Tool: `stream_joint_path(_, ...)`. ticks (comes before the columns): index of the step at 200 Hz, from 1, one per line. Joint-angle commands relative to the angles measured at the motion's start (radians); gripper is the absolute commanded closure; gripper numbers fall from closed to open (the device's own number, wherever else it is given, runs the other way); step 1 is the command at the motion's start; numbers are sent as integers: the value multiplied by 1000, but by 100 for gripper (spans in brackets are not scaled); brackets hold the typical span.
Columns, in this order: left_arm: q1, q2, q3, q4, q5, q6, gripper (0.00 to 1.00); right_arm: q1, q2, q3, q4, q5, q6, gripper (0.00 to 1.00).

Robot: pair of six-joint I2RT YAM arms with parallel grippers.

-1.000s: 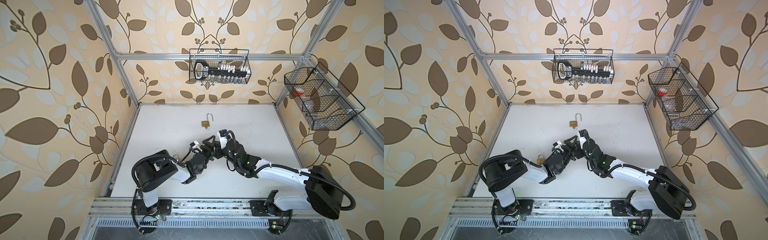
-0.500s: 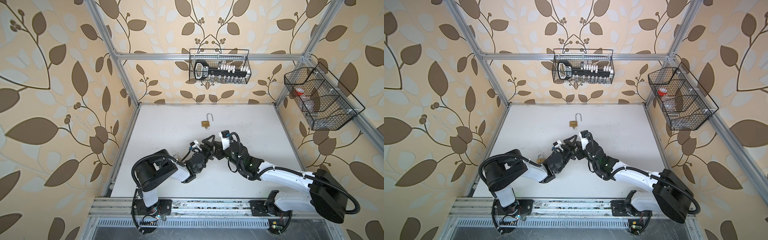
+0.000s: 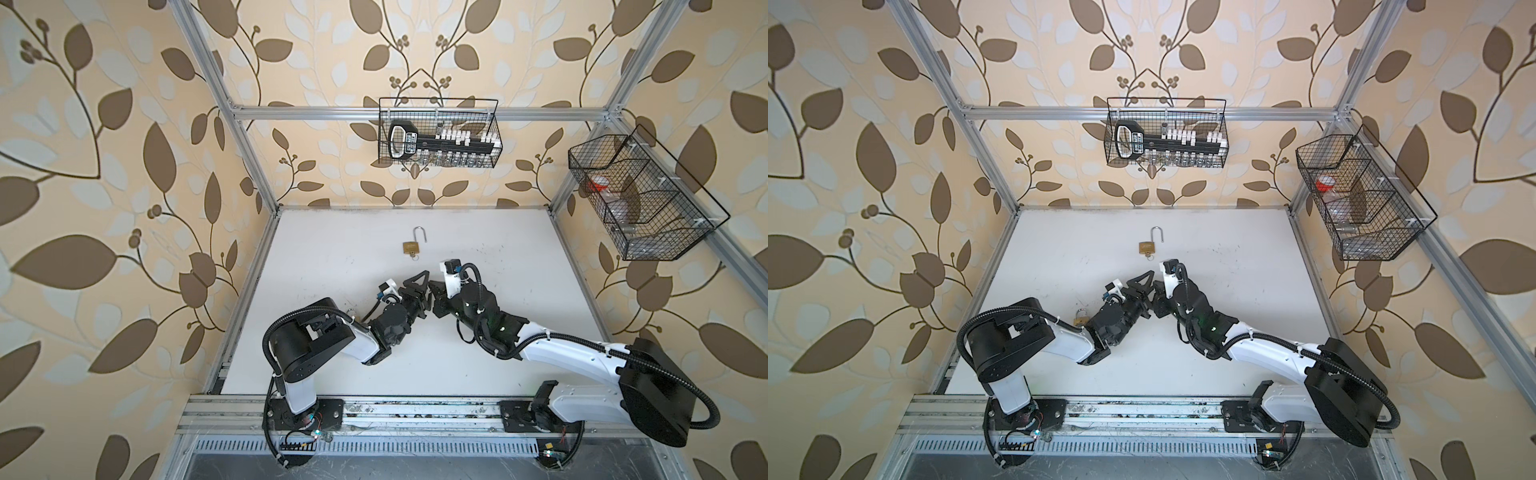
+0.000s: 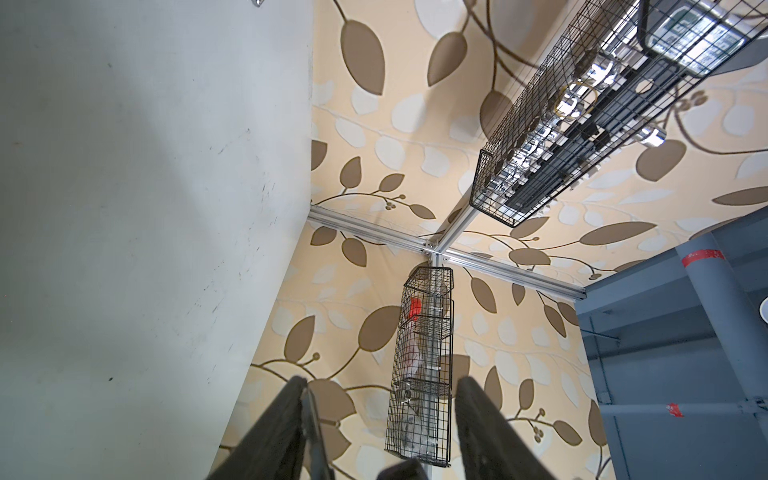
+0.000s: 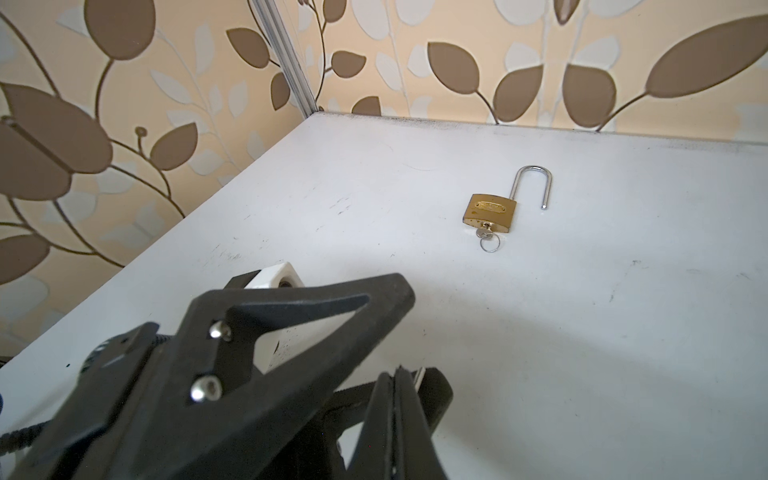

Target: Unlock with the key

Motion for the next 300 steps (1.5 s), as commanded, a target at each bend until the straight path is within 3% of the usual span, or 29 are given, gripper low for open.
stream_joint_path(1,11,-26,11,60,6,-8,45,-4,-20,-19,-5,29,13,100)
stream_joint_path(150,12,-7,30,60,42,-1,76,-26,-42,-35,0,48,32,100)
stream_joint_path(200,12,14,49,59,75,20,100,-28,-47,-38,2,50,30,100)
stream_joint_path(229,14,12,42,61,81,62,100,-33,-67,-49,6,59,33,100)
stream_joint_path(260,67,-23,30,59,172,226,100,-43,-101,-70,9,80,44,100)
stream_joint_path(284,141,-69,12,36,281,356,100,-63,-120,-95,27,77,66,64)
stream_joint_path(300,210,-93,1,-15,371,418,100,-71,-127,-104,31,77,72,60)
